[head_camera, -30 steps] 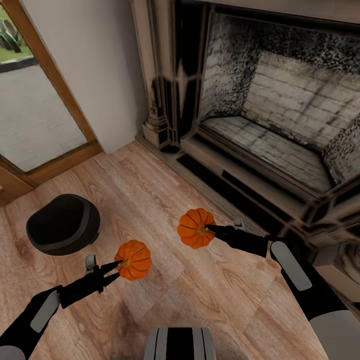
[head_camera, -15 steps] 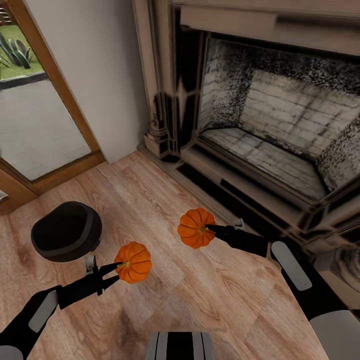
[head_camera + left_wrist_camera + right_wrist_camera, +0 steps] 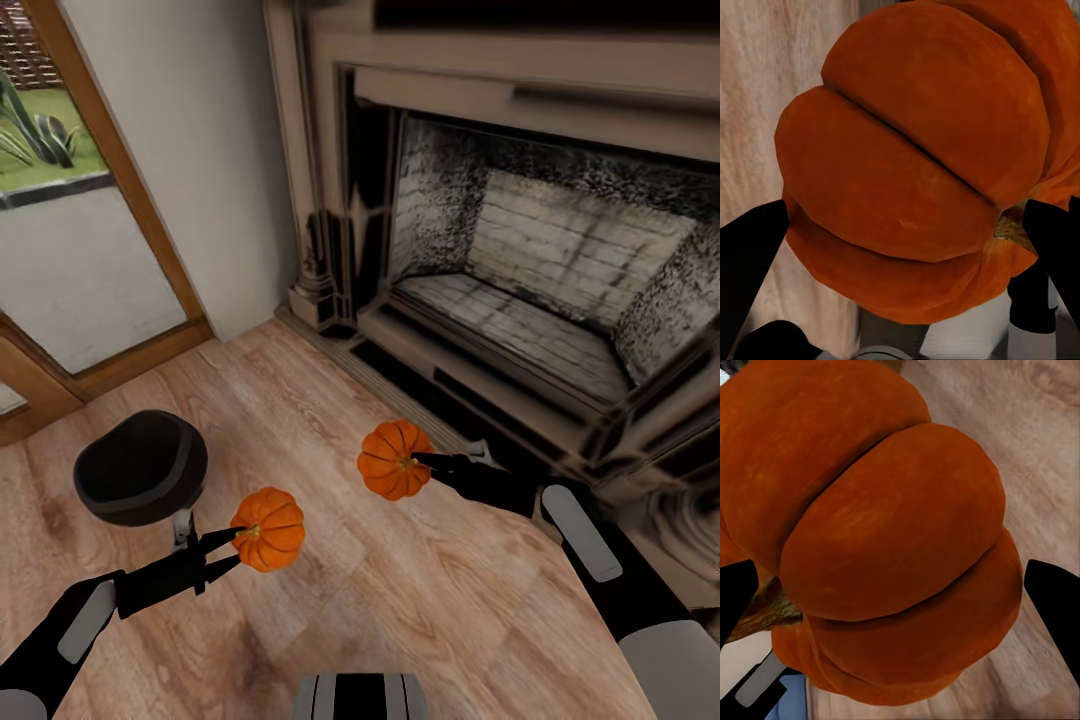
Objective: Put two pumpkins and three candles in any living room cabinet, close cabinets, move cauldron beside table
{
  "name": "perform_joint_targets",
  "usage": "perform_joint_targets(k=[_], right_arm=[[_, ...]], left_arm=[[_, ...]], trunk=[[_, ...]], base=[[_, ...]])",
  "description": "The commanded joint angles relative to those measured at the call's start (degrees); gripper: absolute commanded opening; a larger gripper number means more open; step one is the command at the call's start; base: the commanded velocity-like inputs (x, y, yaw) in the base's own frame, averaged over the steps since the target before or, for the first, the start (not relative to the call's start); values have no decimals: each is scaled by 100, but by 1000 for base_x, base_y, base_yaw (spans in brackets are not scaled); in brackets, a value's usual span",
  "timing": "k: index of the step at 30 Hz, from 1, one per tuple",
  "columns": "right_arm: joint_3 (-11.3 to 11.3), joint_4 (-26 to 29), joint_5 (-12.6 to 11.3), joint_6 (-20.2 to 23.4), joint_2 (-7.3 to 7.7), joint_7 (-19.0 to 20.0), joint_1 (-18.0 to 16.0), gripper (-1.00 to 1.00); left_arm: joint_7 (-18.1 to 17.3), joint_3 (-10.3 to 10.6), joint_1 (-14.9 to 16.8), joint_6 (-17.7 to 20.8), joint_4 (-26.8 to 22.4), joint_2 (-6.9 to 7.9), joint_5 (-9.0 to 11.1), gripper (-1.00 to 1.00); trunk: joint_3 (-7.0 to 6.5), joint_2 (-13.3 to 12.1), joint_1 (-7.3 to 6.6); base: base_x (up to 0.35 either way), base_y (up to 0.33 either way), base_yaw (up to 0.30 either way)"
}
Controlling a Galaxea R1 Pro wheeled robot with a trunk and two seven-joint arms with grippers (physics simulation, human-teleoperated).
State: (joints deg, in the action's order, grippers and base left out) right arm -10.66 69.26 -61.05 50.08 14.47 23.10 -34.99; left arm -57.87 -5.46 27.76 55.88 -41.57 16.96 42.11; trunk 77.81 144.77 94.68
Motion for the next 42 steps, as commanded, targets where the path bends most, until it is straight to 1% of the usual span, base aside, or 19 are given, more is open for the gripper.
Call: perform_joint_targets(k=[1,6,12,20,30,42], right_arm=[[-6,-4,9,7,3,10,-4,-100],[-6,-8,6,8,3,17,-7,-100],[-6,-9,5,9,3,13,-6,-100],[-6,-14,5,4,3,11,-6,-100],[-6,-27,5,2,3,19,-4,-100],[-6,-30,5,2,3,19,-4,-100]], left_arm=[[-21,-7,2,28,3,0,12,-100],[-23,-7,2,29,7,0,36,-100],[-30,-7,2,29,7,0,50,-100],[-34,-7,2,29,8,0,51,-100],[-40,-7,2,29,7,1,59,-100],[-41,-23,2,29,4,5,52,-100]], trunk=[[-26,0,-5],[-175,-7,-18],[-350,-15,-34],[-534,-25,-54],[-756,-39,-80],[-756,-39,-80]], base=[[-114,0,-139],[-109,11,-155],[-295,82,-148],[-321,93,-46],[-321,18,-230],[-299,-10,-252]])
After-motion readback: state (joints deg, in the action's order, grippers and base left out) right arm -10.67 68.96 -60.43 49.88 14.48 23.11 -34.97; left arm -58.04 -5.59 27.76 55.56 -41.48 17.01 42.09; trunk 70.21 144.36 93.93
